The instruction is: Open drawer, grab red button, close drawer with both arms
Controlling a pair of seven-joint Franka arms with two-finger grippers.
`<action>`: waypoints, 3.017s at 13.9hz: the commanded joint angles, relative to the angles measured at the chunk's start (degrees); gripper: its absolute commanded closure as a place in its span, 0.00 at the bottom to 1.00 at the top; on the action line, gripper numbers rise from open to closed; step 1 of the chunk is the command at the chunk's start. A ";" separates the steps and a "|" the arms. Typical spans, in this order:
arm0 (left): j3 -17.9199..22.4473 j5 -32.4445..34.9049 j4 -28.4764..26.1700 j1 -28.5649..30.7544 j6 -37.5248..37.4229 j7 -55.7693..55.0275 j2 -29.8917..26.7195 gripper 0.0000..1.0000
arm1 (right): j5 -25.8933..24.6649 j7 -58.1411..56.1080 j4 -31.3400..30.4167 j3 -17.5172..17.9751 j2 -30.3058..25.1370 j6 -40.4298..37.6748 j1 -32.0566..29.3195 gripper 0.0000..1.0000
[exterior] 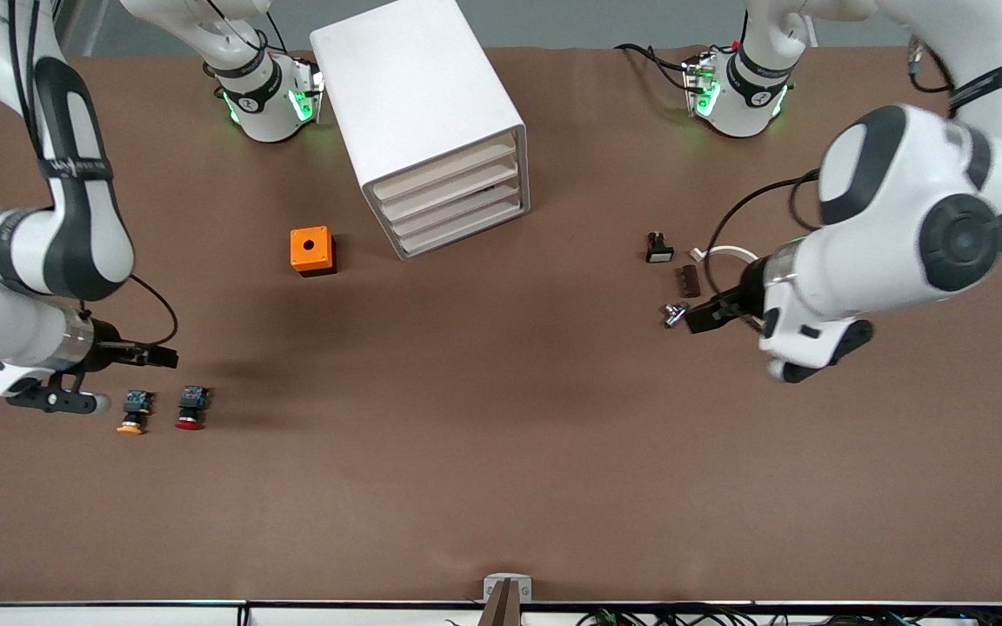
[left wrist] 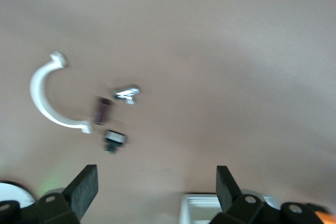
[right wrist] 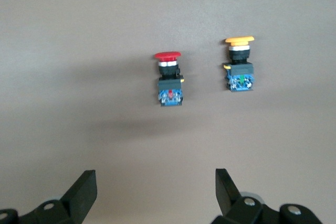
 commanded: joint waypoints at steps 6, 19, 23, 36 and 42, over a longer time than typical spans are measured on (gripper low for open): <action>-0.48 7.10 -10.71 8.99 -3.99 19.96 -12.15 0.01 | -0.61 -0.49 7.69 1.16 -9.46 -16.77 -0.39 0.00; -0.22 8.35 -34.30 14.71 15.09 32.80 -30.89 0.01 | -1.66 -2.95 14.22 1.07 -9.46 -25.50 -0.39 0.00; -0.13 8.52 -26.92 14.71 12.29 32.63 -30.36 0.01 | -5.62 -3.04 14.57 1.25 -9.46 -25.59 -0.30 0.00; -0.66 10.19 -18.99 14.10 2.96 31.93 -29.31 0.01 | -5.62 -2.68 19.75 1.24 -9.19 -25.94 -0.39 0.00; -0.75 10.19 -18.82 14.36 2.96 31.93 -29.22 0.01 | -3.69 -2.95 22.83 1.33 -10.16 -31.39 -0.48 0.00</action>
